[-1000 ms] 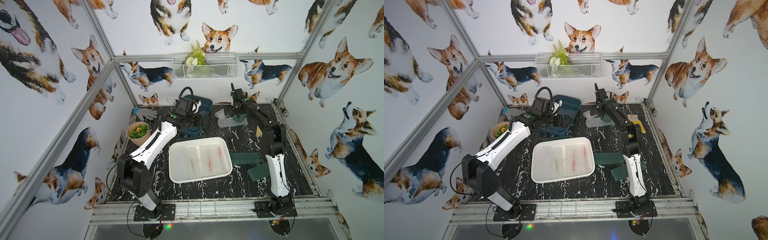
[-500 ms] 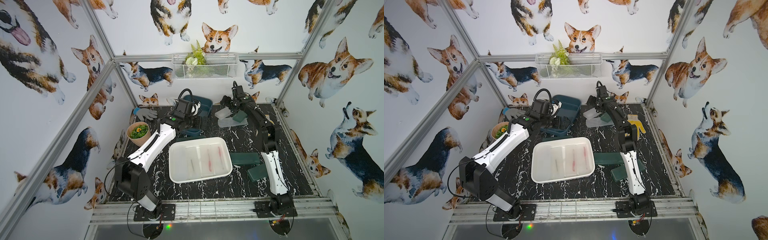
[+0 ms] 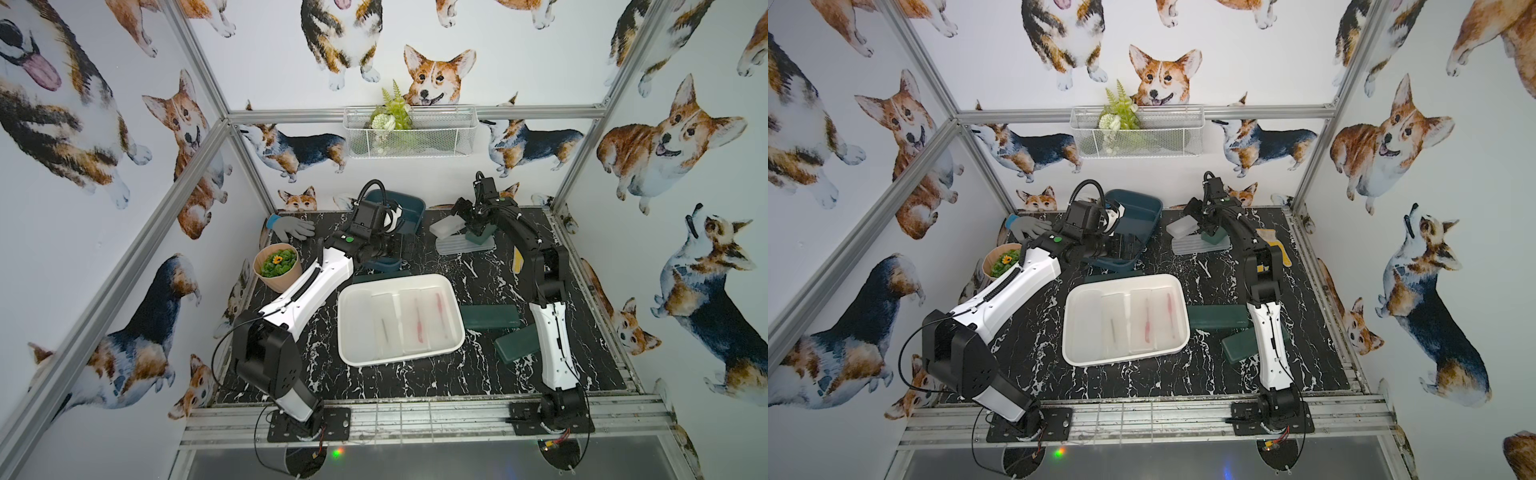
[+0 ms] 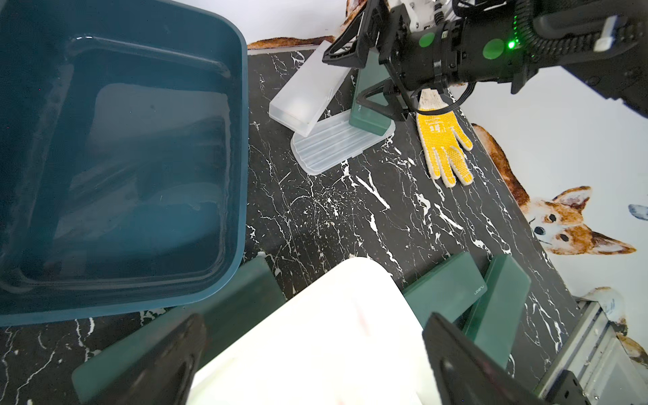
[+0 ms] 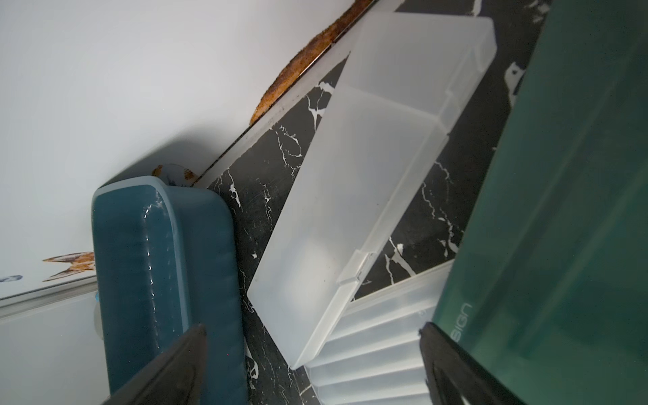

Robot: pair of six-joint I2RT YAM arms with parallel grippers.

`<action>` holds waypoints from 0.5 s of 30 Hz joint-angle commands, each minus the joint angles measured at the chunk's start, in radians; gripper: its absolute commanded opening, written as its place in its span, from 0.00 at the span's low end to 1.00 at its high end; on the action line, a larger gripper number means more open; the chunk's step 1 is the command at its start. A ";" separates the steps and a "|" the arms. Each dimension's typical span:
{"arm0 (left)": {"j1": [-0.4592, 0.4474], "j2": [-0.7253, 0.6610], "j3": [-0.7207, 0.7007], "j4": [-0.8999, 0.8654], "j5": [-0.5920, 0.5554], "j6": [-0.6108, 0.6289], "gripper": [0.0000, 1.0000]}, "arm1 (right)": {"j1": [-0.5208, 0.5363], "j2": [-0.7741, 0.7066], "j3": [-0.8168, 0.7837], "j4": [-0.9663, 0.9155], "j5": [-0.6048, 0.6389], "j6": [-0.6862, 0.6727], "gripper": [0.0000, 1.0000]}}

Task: Place the pencil cases by color into the storage box
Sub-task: Adjust the pencil case at the center of the board.

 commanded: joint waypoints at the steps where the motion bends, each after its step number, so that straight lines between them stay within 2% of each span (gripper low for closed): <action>1: -0.002 0.007 0.011 0.037 0.016 -0.016 0.99 | -0.006 0.000 0.017 0.027 -0.024 0.057 0.95; 9: -0.005 0.015 0.012 0.037 0.015 -0.024 1.00 | -0.020 0.045 0.021 0.111 -0.082 0.155 0.95; 15: -0.009 0.027 0.020 0.036 0.014 -0.029 1.00 | -0.022 0.066 0.060 0.010 -0.015 0.156 0.94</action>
